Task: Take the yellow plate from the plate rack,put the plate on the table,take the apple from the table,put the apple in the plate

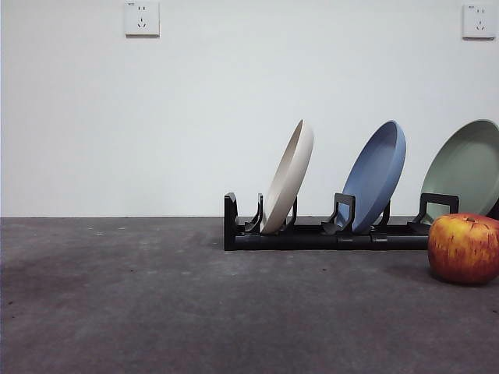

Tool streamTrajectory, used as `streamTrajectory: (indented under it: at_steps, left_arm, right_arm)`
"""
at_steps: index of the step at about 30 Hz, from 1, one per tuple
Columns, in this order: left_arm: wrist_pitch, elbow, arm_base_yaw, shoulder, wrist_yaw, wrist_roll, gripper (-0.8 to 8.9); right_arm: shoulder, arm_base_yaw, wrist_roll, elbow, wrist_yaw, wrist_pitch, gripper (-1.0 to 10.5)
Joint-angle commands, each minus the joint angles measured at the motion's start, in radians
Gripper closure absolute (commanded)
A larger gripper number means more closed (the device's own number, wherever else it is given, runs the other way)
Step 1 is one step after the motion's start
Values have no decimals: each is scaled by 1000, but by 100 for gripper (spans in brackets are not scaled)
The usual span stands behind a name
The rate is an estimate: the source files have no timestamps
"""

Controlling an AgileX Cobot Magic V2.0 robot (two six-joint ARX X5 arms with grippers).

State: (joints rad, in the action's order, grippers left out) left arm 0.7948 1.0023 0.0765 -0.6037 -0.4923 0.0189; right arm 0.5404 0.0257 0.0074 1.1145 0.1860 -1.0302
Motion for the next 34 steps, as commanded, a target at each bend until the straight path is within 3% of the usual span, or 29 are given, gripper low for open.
streamTrajectory:
  at_steps: [1,3,6,7,8,23,34]
  left_arm:
    - [1,9,1,-6,-6,-11,801]
    - [1,11,1,-8,-6,12,664]
    - [9,22,1,-14,-6,50,237]
    - [10,27,1,-16,-6,51,147]
    - [13,33,1,-19,-6,51,120]
    - [20,133,30,-115,-6,51,122]
    - [-98,340,212,-441,-6,49,122]
  right_arm:
    - [1,0,-11,3,6,5,933]
    - [1,0,-11,6,6,6,834]
    - [1,0,-11,13,10,11,541]
    - [1,0,-11,16,13,11,448]
    - [1,0,-11,20,15,11,392]
    - [55,0,-11,44,47,4,372]
    - [128,0,-11,44,50,-3,375]
